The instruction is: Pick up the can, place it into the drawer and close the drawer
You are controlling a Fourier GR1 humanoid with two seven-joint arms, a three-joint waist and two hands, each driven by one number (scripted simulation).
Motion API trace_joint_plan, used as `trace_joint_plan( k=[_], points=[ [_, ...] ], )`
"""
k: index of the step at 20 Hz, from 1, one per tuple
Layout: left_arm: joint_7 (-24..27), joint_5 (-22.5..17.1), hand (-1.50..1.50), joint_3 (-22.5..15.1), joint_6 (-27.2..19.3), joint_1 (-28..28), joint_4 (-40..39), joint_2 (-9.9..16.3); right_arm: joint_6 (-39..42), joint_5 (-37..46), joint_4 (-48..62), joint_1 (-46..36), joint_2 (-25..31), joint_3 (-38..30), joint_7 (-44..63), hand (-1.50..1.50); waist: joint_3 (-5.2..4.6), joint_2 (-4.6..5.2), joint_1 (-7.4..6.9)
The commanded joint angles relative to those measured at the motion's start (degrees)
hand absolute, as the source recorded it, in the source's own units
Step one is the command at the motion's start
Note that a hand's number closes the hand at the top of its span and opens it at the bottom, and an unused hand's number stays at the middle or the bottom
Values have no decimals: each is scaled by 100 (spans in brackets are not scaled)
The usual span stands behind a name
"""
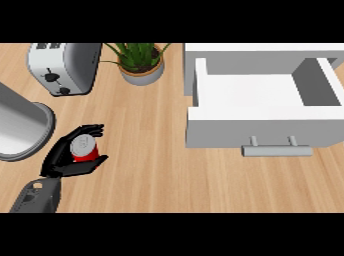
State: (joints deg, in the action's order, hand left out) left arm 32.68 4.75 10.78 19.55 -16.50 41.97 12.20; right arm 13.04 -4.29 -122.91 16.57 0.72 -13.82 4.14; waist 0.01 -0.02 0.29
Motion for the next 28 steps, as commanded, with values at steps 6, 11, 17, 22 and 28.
trace_joint_plan(
  k=[6,11,17,22,28],
  points=[
    [-324,-389,150,-42,466,19,301,-116,124,-498,240,-161,263,-452,-21,-150,0,0,-9],
    [-824,-472,150,-379,253,298,1475,-585,-136,-67,-215,235,-68,114,-78,-150,2,-10,-21],
    [-1165,-820,150,647,-1569,-66,1307,-861,2,-289,-238,220,10,-228,132,-150,3,-8,-9],
    [-1867,-810,150,136,-1775,261,2676,-1065,-47,-229,-306,105,-43,-189,181,-150,2,-11,-30],
    [-2573,-464,150,-328,-2223,-314,3318,-1133,60,-491,-494,214,124,-320,217,-150,2,-10,-2]
  ],
)
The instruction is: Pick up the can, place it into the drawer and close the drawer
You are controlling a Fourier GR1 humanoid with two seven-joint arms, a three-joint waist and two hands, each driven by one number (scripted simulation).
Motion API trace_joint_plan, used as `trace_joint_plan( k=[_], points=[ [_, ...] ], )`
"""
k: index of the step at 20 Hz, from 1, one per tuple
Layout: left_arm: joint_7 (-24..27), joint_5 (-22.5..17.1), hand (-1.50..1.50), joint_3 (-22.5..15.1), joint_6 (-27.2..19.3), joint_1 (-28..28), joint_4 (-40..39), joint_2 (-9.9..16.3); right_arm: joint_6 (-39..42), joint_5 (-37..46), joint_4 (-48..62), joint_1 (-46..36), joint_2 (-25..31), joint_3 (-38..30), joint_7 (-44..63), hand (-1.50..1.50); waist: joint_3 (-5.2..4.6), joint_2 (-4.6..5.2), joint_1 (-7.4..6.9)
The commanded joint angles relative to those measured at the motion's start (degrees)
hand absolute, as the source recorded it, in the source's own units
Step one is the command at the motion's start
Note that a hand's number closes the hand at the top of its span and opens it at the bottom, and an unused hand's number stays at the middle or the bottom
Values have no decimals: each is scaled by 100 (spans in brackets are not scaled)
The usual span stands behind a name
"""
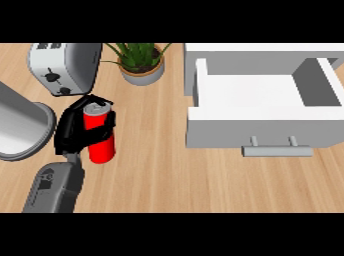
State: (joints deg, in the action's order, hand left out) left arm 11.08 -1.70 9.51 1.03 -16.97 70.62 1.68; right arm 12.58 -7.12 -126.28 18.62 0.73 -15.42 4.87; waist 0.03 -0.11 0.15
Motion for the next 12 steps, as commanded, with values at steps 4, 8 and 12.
trace_joint_plan(
  k=[4,8,12],
  points=[
    [-1087,286,150,-817,-563,-135,1402,-164,-51,47,128,-184,5,-97,-9,-150,0,-4,-16],
    [-1759,320,150,-1065,-902,-846,1258,-167,-300,146,-11,-485,59,3,494,-150,-2,6,-2],
    [-2231,203,150,-1593,-1527,-1621,1137,-168,69,-229,315,-139,143,-299,-56,-150,1,5,44]
  ],
)
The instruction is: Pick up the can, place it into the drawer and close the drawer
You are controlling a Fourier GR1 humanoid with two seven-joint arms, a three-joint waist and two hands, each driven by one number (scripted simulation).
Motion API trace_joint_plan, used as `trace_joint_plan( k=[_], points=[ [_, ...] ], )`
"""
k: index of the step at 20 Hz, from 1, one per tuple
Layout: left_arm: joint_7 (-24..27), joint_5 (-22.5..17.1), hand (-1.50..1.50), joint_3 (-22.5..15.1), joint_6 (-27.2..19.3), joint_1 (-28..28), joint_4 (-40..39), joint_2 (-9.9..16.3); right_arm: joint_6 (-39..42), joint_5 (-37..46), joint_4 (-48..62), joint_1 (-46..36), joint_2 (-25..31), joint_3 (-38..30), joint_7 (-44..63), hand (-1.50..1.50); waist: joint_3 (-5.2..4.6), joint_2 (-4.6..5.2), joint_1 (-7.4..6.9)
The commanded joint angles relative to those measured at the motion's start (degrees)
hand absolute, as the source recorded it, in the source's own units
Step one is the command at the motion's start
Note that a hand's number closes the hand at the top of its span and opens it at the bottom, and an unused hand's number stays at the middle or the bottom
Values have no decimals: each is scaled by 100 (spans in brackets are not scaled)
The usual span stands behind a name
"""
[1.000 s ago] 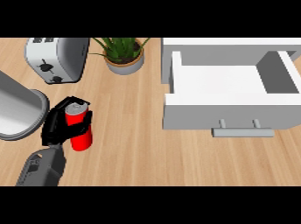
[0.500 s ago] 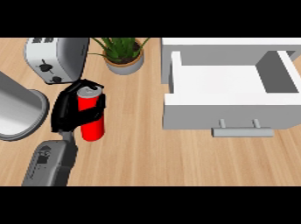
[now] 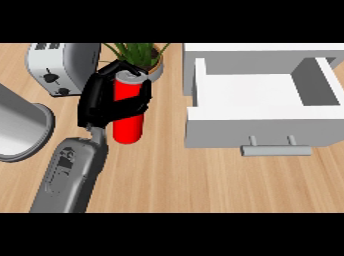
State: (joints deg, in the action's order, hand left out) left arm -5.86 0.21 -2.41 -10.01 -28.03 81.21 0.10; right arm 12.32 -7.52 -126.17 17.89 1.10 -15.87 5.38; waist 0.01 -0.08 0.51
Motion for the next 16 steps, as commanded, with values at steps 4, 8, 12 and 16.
trace_joint_plan(
  k=[4,8,12,16],
  points=[
    [-1047,157,150,-801,-1019,-1165,71,-10,54,171,-85,95,-105,66,-125,-150,2,-4,7],
    [-744,65,150,-839,-1254,-1975,-797,-10,-146,39,-482,-109,-72,89,530,-150,-3,14,67],
    [-878,-147,150,-1008,-1550,-2631,-1260,-10,196,-198,132,-59,90,-230,45,-150,1,13,53],
    [-1356,-450,150,-1232,-1900,-3505,-1679,-10,-40,-141,-251,-363,125,-131,522,-150,1,13,83]
  ],
)
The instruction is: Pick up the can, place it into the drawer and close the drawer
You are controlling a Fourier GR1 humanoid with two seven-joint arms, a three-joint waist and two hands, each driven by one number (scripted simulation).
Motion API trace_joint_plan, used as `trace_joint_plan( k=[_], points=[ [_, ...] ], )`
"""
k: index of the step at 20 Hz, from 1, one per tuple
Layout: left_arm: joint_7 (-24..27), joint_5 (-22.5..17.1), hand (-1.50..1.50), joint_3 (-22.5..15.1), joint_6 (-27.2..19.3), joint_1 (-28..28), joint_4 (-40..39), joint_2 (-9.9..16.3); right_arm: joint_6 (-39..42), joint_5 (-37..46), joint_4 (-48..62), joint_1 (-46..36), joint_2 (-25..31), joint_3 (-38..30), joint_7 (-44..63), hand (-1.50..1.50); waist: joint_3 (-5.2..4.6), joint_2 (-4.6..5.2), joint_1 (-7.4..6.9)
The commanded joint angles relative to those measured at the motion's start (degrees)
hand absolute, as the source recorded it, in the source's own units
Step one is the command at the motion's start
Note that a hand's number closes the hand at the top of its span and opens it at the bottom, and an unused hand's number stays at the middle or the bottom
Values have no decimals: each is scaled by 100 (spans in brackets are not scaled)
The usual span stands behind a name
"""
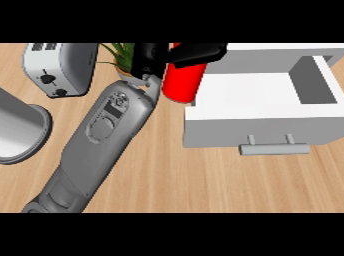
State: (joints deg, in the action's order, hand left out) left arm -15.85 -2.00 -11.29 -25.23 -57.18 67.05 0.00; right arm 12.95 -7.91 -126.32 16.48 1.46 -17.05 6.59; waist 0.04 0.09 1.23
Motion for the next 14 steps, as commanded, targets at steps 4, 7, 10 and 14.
trace_joint_plan(
  k=[4,7,10,14],
  points=[
    [-55,-493,150,-285,-562,-1093,-1015,0,5,231,-78,357,-138,190,-242,-150,0,2,43],
    [162,-607,150,-152,-502,-1633,-1800,0,-117,318,132,44,-141,331,-223,-150,1,22,56],
    [501,-932,150,-379,-673,-1746,-2254,0,-6,163,-21,191,-141,211,-239,-150,2,25,115],
    [724,-997,150,-42,-190,-2289,-3030,0,-105,203,99,-160,-135,200,-1,-150,2,50,101]
  ],
)
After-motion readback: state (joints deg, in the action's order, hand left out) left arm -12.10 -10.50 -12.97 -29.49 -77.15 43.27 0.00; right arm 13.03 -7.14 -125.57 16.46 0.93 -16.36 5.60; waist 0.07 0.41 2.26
